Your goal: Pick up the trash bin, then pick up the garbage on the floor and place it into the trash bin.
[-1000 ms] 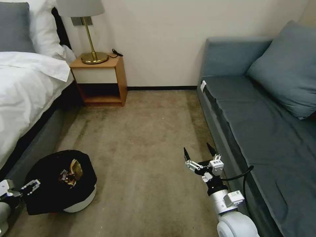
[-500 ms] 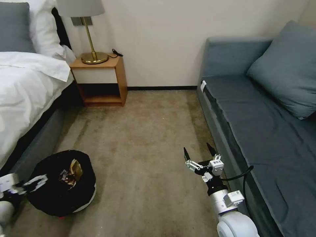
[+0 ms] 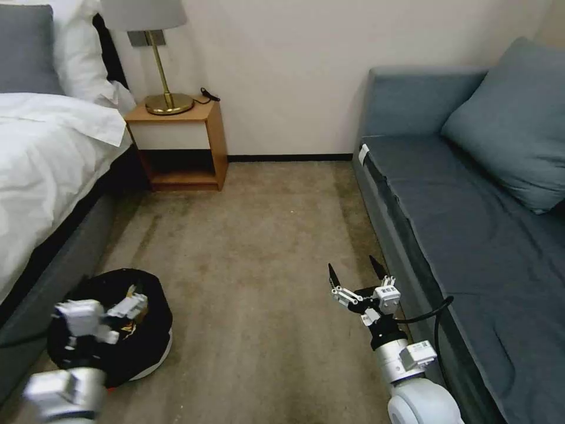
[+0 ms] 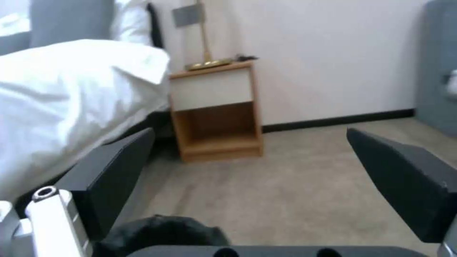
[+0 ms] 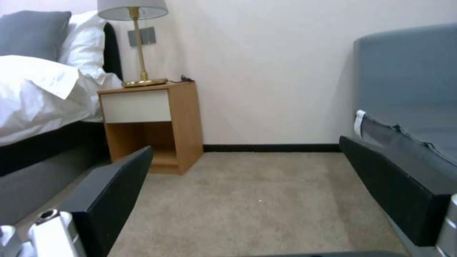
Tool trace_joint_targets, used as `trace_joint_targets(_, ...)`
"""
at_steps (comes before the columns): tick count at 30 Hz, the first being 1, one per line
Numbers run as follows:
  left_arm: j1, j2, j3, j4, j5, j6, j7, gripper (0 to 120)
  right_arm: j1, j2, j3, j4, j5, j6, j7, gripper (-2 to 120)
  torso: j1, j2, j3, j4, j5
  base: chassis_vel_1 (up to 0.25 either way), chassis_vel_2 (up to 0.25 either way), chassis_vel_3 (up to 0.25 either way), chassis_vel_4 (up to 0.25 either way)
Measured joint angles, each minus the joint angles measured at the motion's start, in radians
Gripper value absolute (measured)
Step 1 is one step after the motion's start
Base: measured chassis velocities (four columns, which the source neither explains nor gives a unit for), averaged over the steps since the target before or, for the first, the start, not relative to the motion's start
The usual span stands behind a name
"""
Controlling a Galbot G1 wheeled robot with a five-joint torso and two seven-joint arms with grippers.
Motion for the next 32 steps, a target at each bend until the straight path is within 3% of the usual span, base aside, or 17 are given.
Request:
trace_joint_targets(4,-0.004,0.002,0.028,0.003,0.001,-0.015,0.003,100,0.0,0.0,0.0,0.0,0.0,0.0,0.0,100,0.0,0.0,0.0,0.0,0.0001,0.0,0.0,0.0,0.0)
trace_joint_targets(5,-0.031,0.005,0.039,-0.002,-0.009,-0.007,-0.006,100,0.0,0.0,0.0,0.0,0.0,0.0,0.0,100,0.0,0.0,0.0,-0.0002,0.0001,0.0,0.0,0.0,0.0)
trace_joint_targets(32,-0.045,0.01,0.033,-0.007,-0.024,0.018,-0.014,100,0.0,0.0,0.0,0.0,0.0,0.0,0.0,100,0.0,0.0,0.0,-0.0001,0.0,0.0,0.0,0.0,0.0)
